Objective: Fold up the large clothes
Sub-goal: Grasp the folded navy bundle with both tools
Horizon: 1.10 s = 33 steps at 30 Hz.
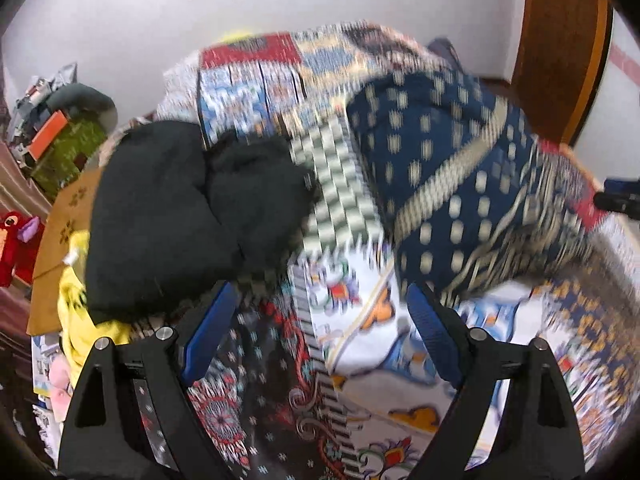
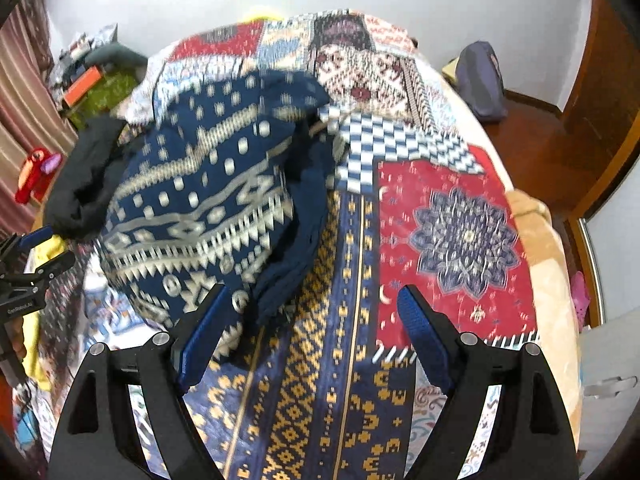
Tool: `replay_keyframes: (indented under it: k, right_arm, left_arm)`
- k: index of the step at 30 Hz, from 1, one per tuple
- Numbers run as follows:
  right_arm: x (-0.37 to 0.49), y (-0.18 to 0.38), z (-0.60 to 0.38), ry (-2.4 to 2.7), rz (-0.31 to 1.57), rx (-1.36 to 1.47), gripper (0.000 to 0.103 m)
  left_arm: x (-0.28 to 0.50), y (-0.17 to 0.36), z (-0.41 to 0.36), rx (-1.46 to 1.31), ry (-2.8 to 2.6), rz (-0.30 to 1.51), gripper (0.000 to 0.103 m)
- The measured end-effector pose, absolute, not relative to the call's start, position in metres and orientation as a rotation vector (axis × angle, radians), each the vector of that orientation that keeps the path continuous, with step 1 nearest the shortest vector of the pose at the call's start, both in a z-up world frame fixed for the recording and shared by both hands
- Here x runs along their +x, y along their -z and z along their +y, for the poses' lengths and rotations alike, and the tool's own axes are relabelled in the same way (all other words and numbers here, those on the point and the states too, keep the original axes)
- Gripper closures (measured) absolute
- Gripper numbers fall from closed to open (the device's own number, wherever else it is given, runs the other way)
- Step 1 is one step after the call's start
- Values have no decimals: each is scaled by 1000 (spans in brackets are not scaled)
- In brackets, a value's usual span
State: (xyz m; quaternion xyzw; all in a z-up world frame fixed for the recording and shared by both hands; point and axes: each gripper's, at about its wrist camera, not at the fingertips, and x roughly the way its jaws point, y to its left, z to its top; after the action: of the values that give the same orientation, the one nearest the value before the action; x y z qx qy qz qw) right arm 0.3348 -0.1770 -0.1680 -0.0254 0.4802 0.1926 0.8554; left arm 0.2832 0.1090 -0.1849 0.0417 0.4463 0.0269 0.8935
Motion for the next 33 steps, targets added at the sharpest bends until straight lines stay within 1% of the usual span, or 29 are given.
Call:
replay_keyframes:
  k: [5,9,14,19,22,25,28,29,33]
  right_arm:
    - [355,152,-175,-432,965,25,20]
    - [378,157,-169,-475,983,117,20]
    - [411,188,-157,-528,1081,214,20]
    - [443,232,-148,-596,1220,318,20]
    - [455,245,-147,-658,1251,370,20]
    - [462,252,-145,-712,1266,404,15]
    - [469,262,-142,-776,1294,462,14]
    - [470,265,-142,-796,1300,486,11]
    - [473,267,-141,-831,1296,516,13]
  left_arm:
    - [307,154,113,-26,-15,853,13]
    - [336,154,112,-156,80,881,12]
    - [378,186,107,-319,224,1009,12]
    - [407,220,97,-365,276,1095,12]
    - [420,230,97,-429,321,1110,12]
    - [433,240,96,-471,344,1124,10]
    - [443,249,98,-518,361,1145,9]
    - [447,253,98,-539,370,1154,8]
    - [452,263,101,-616,395,1161,8]
